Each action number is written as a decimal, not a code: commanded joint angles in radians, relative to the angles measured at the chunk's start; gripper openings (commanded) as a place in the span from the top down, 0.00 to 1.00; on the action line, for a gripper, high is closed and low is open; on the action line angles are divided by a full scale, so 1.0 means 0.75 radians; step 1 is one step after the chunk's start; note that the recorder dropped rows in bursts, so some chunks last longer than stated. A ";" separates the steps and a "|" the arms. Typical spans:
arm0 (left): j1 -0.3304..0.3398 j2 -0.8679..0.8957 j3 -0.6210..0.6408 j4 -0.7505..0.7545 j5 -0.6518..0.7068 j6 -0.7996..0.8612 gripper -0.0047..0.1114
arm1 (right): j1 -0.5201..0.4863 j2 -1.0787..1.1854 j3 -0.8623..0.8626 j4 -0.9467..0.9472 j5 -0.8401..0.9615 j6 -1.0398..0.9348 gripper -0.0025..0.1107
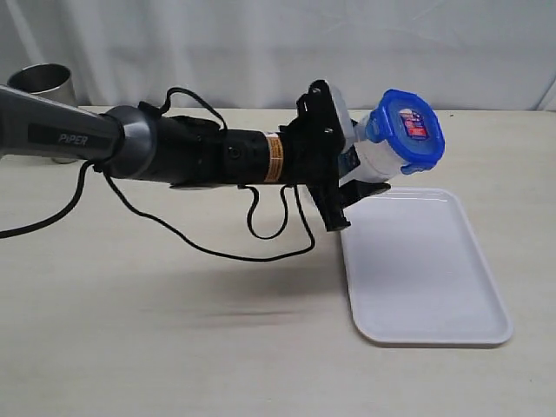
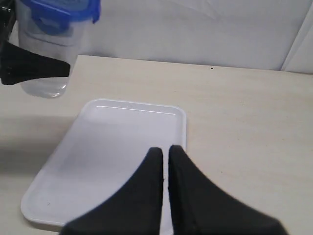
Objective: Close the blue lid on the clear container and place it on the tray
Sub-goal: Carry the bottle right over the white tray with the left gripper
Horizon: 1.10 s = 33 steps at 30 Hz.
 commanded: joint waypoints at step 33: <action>-0.272 -0.015 -0.151 -0.020 0.731 1.675 0.96 | -0.008 -0.009 0.001 0.002 0.000 -0.009 0.94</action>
